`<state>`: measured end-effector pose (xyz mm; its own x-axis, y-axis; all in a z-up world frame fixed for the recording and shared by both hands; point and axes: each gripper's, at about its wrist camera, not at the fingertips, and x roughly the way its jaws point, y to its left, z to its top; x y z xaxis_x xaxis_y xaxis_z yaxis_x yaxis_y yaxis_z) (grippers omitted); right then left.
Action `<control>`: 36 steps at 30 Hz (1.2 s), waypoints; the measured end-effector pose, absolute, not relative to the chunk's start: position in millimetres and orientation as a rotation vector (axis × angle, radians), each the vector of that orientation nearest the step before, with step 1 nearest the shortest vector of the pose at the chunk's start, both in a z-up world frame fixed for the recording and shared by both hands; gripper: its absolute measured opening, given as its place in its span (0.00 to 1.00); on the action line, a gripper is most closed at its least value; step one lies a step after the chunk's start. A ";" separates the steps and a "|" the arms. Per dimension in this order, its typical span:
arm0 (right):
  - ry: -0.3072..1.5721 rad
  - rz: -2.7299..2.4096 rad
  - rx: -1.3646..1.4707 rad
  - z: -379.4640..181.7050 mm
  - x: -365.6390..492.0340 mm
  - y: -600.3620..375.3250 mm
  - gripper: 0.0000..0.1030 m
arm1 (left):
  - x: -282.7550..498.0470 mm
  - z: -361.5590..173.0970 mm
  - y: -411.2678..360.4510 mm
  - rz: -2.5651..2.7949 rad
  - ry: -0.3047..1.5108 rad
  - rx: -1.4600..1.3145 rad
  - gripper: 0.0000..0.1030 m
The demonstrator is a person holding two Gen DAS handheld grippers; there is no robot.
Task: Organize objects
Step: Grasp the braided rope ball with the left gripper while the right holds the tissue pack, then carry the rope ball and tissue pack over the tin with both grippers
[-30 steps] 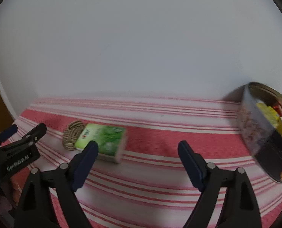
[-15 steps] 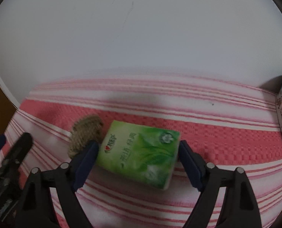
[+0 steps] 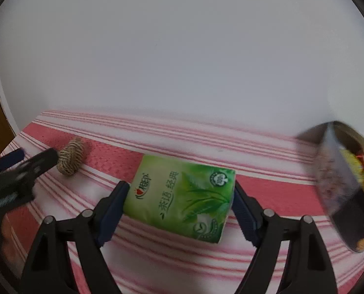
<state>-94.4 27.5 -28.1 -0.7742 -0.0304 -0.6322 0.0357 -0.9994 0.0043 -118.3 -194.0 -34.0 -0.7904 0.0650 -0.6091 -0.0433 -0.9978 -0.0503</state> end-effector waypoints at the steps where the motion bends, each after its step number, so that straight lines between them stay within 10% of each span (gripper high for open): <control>1: 0.002 -2.943 1.016 -24.7 -86.9 31.4 0.80 | -123.2 -35.1 -190.8 2.921 -0.025 -1.009 0.97; 10: -0.135 -2.918 1.014 -25.7 -84.5 48.0 0.80 | -174.5 -58.9 -171.7 2.900 0.113 -1.262 0.96; 13: -0.132 -2.904 1.010 -25.1 -81.5 50.5 0.80 | -181.6 -70.5 -176.8 2.805 0.048 -1.335 0.65; 18: -0.158 -2.889 1.023 -27.4 -78.4 57.6 0.80 | -180.8 -67.8 -192.5 2.801 -0.087 -1.303 0.45; 36: -0.058 -3.079 0.764 2.7 -45.5 70.8 0.80 | -99.0 -15.5 -98.5 2.858 0.033 -0.855 0.45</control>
<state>-45.5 70.8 2.7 -0.8836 0.0211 -0.4678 -0.0389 -0.9988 0.0283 -99.0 -98.5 -15.5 -0.8242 0.1442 -0.5476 -0.1569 -0.9873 -0.0240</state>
